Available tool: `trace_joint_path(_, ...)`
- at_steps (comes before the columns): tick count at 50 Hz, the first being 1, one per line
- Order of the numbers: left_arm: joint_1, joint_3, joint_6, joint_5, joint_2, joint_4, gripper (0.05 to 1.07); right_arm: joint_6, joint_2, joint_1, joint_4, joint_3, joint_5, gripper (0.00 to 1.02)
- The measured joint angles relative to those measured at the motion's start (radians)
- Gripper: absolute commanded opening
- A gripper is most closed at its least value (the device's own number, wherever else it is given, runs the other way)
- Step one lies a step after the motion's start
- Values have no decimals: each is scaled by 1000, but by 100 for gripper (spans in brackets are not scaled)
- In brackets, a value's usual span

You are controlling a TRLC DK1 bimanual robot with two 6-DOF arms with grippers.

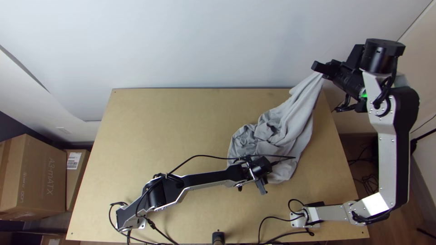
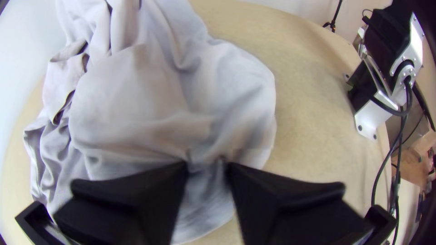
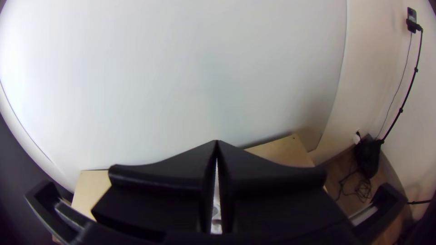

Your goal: Fold the t-shirt

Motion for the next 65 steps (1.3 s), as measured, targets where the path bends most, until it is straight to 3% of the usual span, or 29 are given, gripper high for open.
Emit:
trace_joint_path(14, 68, -23, -84, 1, -116, -116, 8, -1, -29, -90, -1, -56, 0, 2)
trace_joint_path(24, 271, -81, -102, 4, -429, -211, 8, -16, -29, -143, -1, -60, 0, 2)
trace_joint_path(36, 525, -191, -97, 28, -790, -358, 8, -17, -30, -127, -1, -58, -4, 2)
trace_joint_path(47, 562, -324, -66, 71, -1058, -480, 8, -35, -63, -90, 8, -74, -123, 2)
trace_joint_path(56, 555, -597, 3, 127, -1186, -472, 8, -46, -115, -86, 52, -192, -137, 2)
trace_joint_path(65, 564, -814, 66, 196, -1017, -304, 8, -46, -106, -90, 118, -380, -137, 2)
